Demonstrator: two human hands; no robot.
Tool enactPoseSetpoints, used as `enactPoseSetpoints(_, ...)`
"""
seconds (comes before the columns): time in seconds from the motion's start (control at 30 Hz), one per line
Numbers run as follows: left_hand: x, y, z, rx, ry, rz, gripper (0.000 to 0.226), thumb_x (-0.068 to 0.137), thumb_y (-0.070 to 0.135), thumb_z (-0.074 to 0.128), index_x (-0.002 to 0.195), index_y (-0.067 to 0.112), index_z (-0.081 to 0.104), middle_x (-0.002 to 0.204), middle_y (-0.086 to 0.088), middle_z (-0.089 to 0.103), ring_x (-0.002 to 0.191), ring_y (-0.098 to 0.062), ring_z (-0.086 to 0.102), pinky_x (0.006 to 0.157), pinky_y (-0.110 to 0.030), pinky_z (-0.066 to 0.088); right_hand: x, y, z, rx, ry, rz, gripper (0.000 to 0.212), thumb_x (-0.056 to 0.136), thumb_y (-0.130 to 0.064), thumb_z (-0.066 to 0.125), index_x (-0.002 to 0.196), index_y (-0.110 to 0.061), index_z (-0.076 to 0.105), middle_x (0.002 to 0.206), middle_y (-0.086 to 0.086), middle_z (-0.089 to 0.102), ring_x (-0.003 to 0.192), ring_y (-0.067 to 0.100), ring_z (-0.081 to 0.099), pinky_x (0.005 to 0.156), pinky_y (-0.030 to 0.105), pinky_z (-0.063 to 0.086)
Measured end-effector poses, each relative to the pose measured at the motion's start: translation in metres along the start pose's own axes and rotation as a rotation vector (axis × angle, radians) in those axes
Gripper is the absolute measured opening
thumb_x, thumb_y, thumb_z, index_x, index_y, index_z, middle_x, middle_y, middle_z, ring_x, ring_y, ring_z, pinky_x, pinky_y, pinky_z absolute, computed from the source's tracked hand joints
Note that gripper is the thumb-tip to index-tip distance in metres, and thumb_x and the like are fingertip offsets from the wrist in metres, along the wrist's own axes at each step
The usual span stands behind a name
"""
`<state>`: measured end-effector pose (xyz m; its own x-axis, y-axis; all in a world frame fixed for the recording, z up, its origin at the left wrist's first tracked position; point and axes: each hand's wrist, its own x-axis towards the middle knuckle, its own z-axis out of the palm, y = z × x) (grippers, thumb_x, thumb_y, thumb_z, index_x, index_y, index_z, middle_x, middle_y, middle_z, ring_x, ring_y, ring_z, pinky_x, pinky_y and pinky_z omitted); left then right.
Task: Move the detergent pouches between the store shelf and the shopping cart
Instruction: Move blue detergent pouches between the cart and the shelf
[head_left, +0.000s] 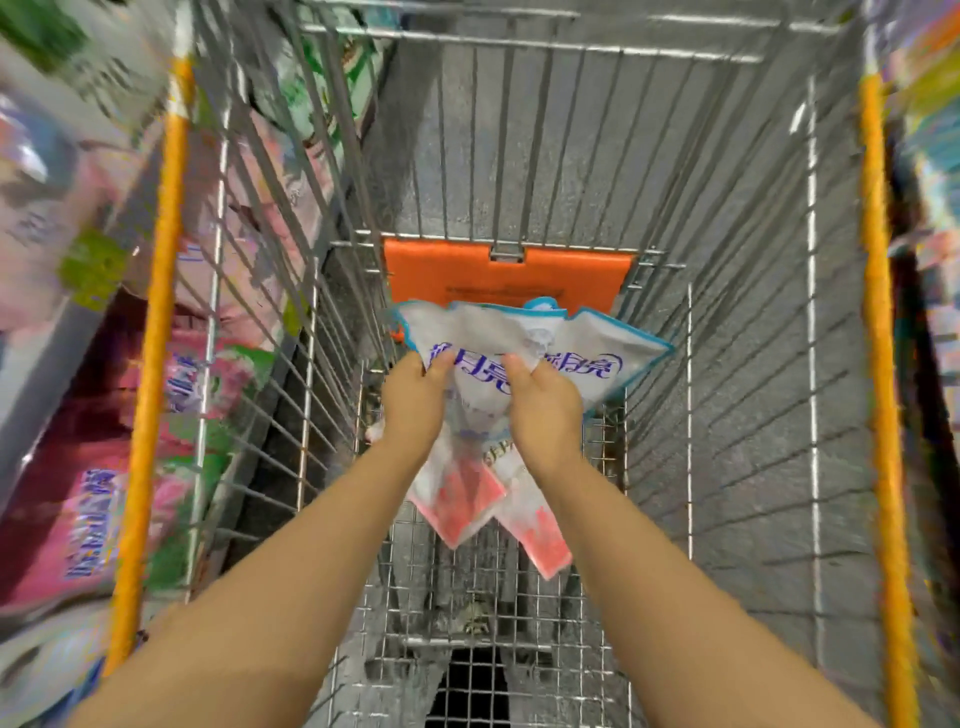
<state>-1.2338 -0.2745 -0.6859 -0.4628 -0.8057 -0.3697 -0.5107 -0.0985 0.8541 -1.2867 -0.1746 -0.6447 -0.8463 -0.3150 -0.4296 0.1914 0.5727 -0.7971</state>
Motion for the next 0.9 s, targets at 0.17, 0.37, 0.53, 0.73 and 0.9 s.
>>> enactPoseSetpoints(0.17, -0.048, 0.063, -0.024, -0.024, 0.060, 0.203, 0.025, 0.090, 0.024, 0.059, 0.090, -0.001, 0.061, 0.089, -0.016, 0.064, 0.082, -0.024, 0.058, 0.076, -0.034, 0.044, -0.050, -0.041, -0.046, 0.042, 0.075, -0.175, 0.037, 0.097, -0.027, 0.047, 0.074, 0.000, 0.058, 0.065, 0.002, 0.053, 0.065, 0.016, 0.047, 0.064, 0.029, 0.026)
enactPoseSetpoints(0.37, -0.138, 0.130, -0.059, -0.235, 0.115, 0.364, 0.009, 0.092, 0.016, 0.055, 0.099, 0.015, 0.061, 0.103, -0.006, 0.067, 0.095, -0.018, 0.061, 0.085, -0.032, 0.048, -0.125, -0.082, -0.101, 0.232, 0.113, -0.437, 0.027, 0.096, -0.029, 0.051, 0.070, -0.018, 0.052, 0.068, -0.006, 0.052, 0.064, 0.007, 0.046, 0.061, 0.026, 0.036)
enactPoseSetpoints(0.53, -0.233, 0.175, -0.088, -0.393, 0.139, 0.449, 0.009, 0.091, 0.017, 0.055, 0.090, 0.024, 0.061, 0.092, 0.001, 0.067, 0.093, -0.021, 0.063, 0.087, -0.038, 0.051, -0.206, -0.101, -0.154, 0.227, -0.030, -0.670, 0.012, 0.090, -0.031, 0.060, 0.083, -0.023, 0.056, 0.076, -0.001, 0.055, 0.068, 0.011, 0.050, 0.065, 0.027, 0.042)
enactPoseSetpoints(0.73, -0.356, 0.223, -0.134, -0.499, 0.152, 0.559, 0.014, 0.095, 0.010, 0.049, 0.096, 0.014, 0.062, 0.094, -0.006, 0.068, 0.084, -0.019, 0.066, 0.075, -0.028, 0.054, -0.310, -0.118, -0.203, 0.242, -0.124, -0.876, 0.045, 0.067, -0.033, 0.068, 0.108, -0.037, 0.050, 0.115, -0.001, 0.055, 0.109, 0.014, 0.055, 0.096, 0.039, 0.046)
enactPoseSetpoints(0.9, -0.444, 0.246, -0.192, -0.596, 0.189, 0.636, 0.014, 0.095, 0.011, 0.050, 0.093, 0.017, 0.062, 0.089, -0.003, 0.068, 0.082, -0.020, 0.066, 0.075, -0.031, 0.055, -0.389, -0.140, -0.219, 0.266, -0.169, -1.017, 0.071, 0.065, -0.028, 0.080, 0.126, -0.041, 0.045, 0.124, -0.008, 0.055, 0.114, 0.006, 0.054, 0.097, 0.030, 0.046)
